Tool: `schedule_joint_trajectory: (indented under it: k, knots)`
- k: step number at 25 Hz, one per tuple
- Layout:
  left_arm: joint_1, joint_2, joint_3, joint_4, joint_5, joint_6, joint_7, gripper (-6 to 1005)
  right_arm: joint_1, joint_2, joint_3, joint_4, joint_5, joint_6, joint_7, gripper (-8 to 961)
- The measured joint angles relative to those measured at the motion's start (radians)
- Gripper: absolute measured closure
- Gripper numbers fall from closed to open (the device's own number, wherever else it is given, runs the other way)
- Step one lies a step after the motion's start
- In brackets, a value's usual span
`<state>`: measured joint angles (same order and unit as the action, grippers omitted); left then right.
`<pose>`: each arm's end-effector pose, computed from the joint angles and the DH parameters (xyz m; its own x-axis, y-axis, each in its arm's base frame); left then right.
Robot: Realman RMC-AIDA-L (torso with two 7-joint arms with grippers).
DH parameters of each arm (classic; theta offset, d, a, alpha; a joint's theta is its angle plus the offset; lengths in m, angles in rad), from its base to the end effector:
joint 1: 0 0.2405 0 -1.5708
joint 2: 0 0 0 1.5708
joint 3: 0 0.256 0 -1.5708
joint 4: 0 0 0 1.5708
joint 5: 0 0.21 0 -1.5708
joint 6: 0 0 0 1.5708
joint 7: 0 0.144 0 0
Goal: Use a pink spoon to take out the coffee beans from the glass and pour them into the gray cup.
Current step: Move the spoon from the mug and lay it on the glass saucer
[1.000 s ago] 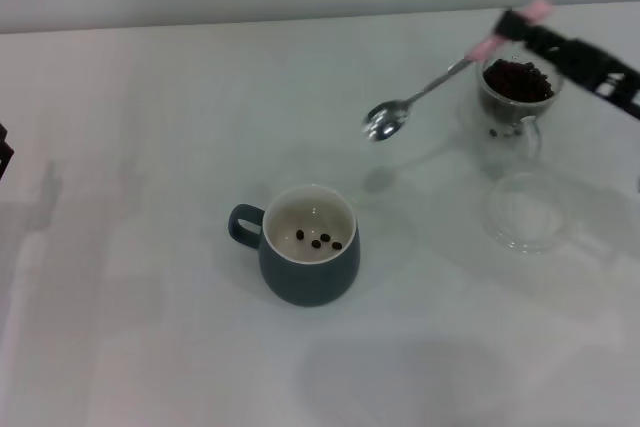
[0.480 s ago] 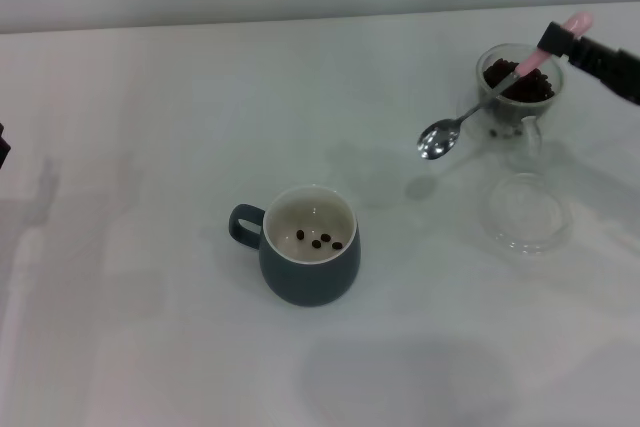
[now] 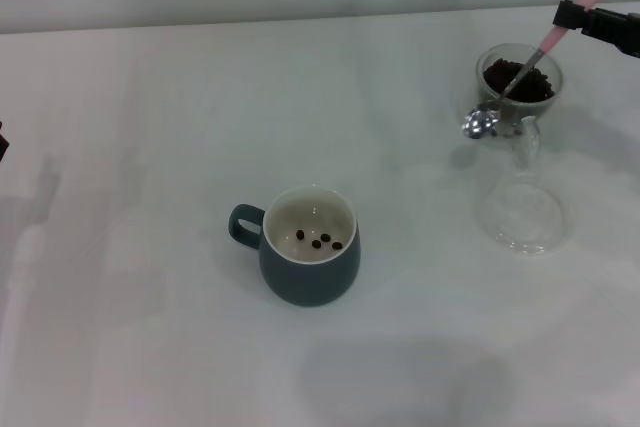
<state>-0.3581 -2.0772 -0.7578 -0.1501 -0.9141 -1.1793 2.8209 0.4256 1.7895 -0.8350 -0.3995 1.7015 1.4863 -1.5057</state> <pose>-0.3519 0.3015 -0.0177 0.5882 0.0345 0.8080 0.8057 -0.1103 -0.5819 0.3249 0.3364 0.1071 0.3937 -0.4835 -0.7818 -0.8173 -0.5734 -0.0570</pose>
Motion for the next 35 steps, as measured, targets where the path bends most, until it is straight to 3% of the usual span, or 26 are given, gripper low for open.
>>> schedule_joint_trajectory:
  k: [7, 15, 18, 35]
  knots:
    - [-0.002, 0.0, -0.012, 0.0, 0.0, -0.002, 0.0, 194, 0.045, -0.033, 0.002, -0.004, -0.109, -0.054, 0.036, 809]
    - [-0.005, 0.0, -0.012, 0.0, 0.0, -0.002, 0.0, 195, 0.034, -0.098, -0.001, 0.0, -0.12, 0.001, 0.053, 809]
    - [-0.007, 0.0, -0.012, 0.0, 0.0, -0.002, 0.0, 195, 0.026, -0.107, 0.0, 0.001, -0.16, 0.016, 0.056, 808]
    - [-0.008, -0.001, -0.012, 0.0, 0.0, -0.002, 0.0, 195, 0.015, -0.037, 0.001, -0.032, -0.336, -0.074, 0.04, 809]
